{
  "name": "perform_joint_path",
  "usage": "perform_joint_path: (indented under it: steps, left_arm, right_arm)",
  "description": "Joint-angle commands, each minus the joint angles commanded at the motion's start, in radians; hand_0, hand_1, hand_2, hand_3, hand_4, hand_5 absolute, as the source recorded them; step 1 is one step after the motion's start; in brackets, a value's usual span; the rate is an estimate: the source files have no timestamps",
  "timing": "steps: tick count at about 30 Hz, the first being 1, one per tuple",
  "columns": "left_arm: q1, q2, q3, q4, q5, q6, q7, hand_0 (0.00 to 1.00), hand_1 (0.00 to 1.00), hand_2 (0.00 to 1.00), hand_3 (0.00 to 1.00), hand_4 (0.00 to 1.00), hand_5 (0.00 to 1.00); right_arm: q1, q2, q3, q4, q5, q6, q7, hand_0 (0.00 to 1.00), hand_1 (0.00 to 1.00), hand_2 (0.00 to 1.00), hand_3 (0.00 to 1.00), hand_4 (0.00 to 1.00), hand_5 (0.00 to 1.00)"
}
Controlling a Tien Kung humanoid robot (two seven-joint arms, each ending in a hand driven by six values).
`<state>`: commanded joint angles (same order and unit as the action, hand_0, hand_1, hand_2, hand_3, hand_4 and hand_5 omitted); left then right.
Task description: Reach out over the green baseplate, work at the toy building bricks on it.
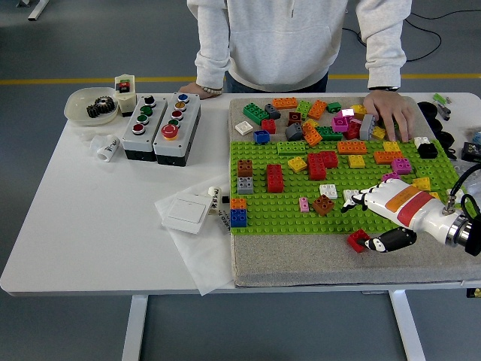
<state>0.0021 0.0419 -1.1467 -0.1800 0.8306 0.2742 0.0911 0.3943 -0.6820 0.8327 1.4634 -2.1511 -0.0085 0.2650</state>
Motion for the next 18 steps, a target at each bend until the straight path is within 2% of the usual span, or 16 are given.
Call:
perform_joint_path:
  steps: [9, 10, 15, 16, 18]
  left_arm:
    - [-0.001, 0.000, 0.003, 0.000, -0.001, 0.000, 0.000, 0.803, 0.835, 0.886, 0.764, 0.774, 0.701]
    - [-0.002, 0.000, 0.003, 0.000, -0.002, 0.000, 0.000, 0.803, 0.835, 0.886, 0.765, 0.775, 0.700]
    - [-0.002, 0.000, 0.005, 0.000, -0.002, 0.000, 0.000, 0.803, 0.835, 0.886, 0.765, 0.775, 0.700]
    - [-0.002, 0.000, 0.005, 0.000, -0.003, 0.000, 0.000, 0.802, 0.835, 0.887, 0.765, 0.775, 0.700]
    - [-0.002, 0.000, 0.006, 0.000, -0.004, 0.000, 0.000, 0.802, 0.835, 0.887, 0.765, 0.775, 0.700]
  right_arm:
    - [0.011, 0.006, -0.041, -0.038, -0.070, -0.044, 0.009, 0.623, 0.645, 0.740, 0.795, 0.967, 0.264]
    - [0.013, 0.009, -0.043, -0.044, -0.073, -0.046, 0.009, 0.579, 0.617, 0.711, 0.776, 0.943, 0.263]
    - [0.027, 0.015, -0.060, -0.075, -0.083, -0.067, 0.019, 0.579, 0.617, 0.711, 0.776, 0.943, 0.263]
    - [0.029, 0.015, -0.062, -0.080, -0.083, -0.068, 0.020, 0.505, 0.537, 0.626, 0.640, 0.786, 0.206]
    - [0.031, 0.016, -0.063, -0.083, -0.084, -0.068, 0.021, 0.505, 0.537, 0.626, 0.640, 0.786, 0.206]
